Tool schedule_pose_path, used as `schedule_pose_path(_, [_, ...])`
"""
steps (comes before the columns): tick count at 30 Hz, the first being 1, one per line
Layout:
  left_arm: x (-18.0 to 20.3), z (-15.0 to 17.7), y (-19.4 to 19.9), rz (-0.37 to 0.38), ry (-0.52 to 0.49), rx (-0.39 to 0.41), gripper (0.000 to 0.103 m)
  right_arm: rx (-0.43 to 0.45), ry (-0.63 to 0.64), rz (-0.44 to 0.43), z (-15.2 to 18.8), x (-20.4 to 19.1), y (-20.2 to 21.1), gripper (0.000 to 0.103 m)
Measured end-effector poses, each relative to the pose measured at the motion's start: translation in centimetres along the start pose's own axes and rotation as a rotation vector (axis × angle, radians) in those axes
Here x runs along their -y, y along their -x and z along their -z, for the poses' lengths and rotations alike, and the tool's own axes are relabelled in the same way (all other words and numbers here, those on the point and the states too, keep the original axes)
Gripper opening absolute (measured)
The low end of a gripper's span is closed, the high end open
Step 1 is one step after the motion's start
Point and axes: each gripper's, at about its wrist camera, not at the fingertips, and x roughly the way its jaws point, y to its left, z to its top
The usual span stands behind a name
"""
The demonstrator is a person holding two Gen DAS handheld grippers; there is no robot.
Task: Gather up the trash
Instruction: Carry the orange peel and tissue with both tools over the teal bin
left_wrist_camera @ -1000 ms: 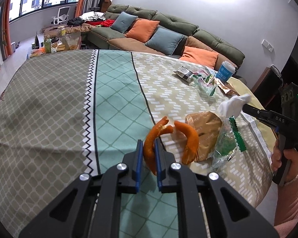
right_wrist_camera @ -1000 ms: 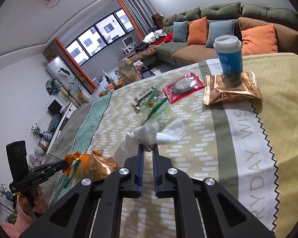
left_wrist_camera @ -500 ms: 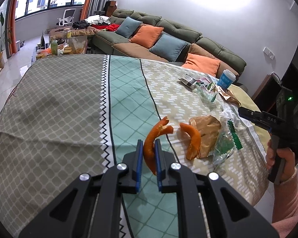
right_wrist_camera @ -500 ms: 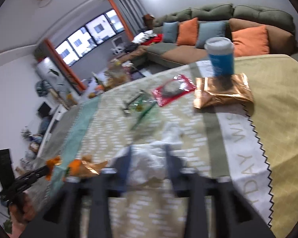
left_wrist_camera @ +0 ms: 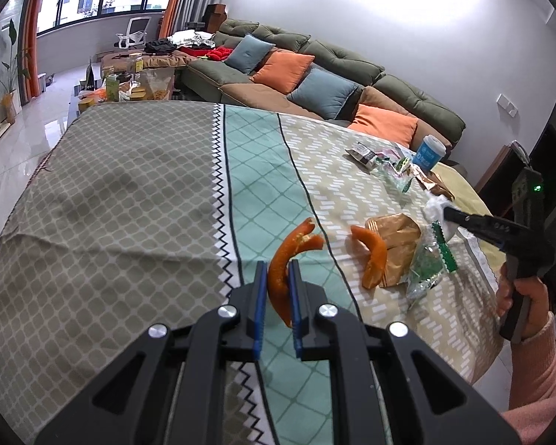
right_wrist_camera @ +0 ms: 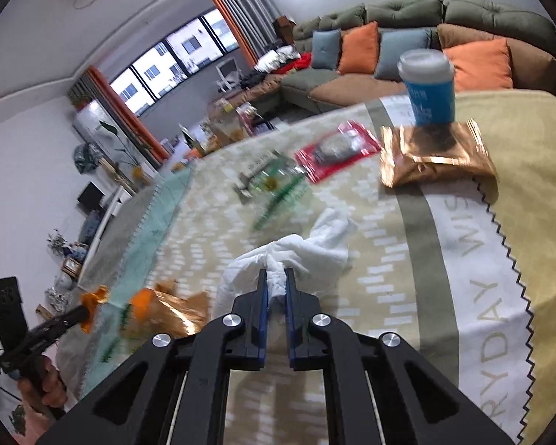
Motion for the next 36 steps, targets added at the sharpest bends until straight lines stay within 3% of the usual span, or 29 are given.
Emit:
schedule_pose_path(8, [-0.4, 0.2, 1.8, -0.026, 0.004, 0.038, 0.013, 0.048, 0.113, -0.122, -0.7, -5.7, 1.6, 0.008])
schedule_pose_path(16, [-1.1, 0.5, 3.3, -0.046, 0.018, 0.063, 0.013, 0.006, 0.215, -0.263, 0.0, -11.5, 0.0, 0.008])
schedule_pose_path(36, [-4.8, 1.8, 7.6, -0.135, 0.079, 0.124, 0.013, -0.132, 0.329, -0.374, 3.5, -19.6, -5.2, 0.008])
